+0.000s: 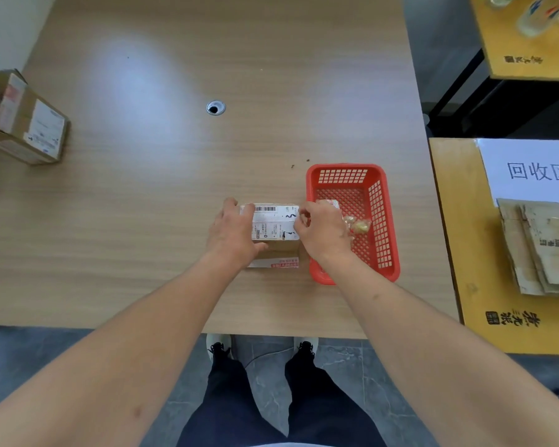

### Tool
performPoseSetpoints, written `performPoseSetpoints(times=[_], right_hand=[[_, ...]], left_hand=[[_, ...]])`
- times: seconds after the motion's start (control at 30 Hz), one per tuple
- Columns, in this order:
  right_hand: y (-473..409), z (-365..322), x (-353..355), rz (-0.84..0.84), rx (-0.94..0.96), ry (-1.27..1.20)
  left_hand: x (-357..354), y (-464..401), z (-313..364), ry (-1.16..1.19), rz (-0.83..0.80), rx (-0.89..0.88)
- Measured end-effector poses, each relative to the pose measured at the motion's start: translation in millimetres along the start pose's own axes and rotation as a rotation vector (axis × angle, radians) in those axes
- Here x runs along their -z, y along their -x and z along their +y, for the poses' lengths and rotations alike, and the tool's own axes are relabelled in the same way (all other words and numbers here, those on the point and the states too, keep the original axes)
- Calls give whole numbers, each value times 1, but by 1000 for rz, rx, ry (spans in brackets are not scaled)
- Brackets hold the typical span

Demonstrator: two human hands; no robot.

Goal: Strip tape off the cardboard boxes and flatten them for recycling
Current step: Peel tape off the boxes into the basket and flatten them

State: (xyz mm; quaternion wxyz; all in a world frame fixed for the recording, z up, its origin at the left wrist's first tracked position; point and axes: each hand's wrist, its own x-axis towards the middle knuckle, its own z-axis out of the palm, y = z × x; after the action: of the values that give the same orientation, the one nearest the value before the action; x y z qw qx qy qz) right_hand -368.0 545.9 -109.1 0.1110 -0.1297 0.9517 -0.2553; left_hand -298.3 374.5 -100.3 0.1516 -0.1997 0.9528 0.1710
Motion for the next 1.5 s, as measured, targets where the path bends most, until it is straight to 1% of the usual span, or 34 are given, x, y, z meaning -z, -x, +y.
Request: performPoseSetpoints(times=[0.07,0.17,0.27,0.33,0.43,0.53,0.63,0.77,0.87,1.0,1.13,1.23,1.3,1.4,1.43,1.5], right_hand=[[1,-4,-6,5,-99,-71],[2,-10,-10,44,-233,-200],[1,-12,-11,42,-315,-266],[1,-13,-13,33,-338,-311],[1,-13,-18,-13,-313,-304],[2,-15,-21,-72,-209,-280],[5,-18,-21,-140,-144,-274],[5,-20,-24,-184,-54,-146],[0,-24,-23,-222,-67,-110],[-8,-30,-19,-249,-72,-122],[-16,-35,-20,-235,-78,-76],[-18,-39,-20,-246,-99,-84],[-16,-42,-18,-234,-123,-131],[-16,-46,-15,-120,-169,-157],[-18,-48,-12,-76,-182,-146],[-22,-50,-7,-19,-206,-134]], left_hand=[[-2,2,-10,103,7,6],[-7,1,-19,145,33,-23],[-12,-2,-25,206,60,-29],[-16,-3,-31,237,84,-51],[-21,-3,-35,299,100,-92],[-23,-1,-35,346,91,-106],[-25,-1,-36,348,100,-117],[-27,0,-38,307,83,-141],[-27,0,-37,227,74,-133],[-26,1,-31,98,67,-182],[-29,0,-27,-6,34,-147],[-24,1,-27,1,56,-106],[-22,0,-31,20,90,-127],[-10,-3,-42,79,163,-201],[-4,-5,-46,117,198,-203],[6,-10,-55,206,272,-141]])
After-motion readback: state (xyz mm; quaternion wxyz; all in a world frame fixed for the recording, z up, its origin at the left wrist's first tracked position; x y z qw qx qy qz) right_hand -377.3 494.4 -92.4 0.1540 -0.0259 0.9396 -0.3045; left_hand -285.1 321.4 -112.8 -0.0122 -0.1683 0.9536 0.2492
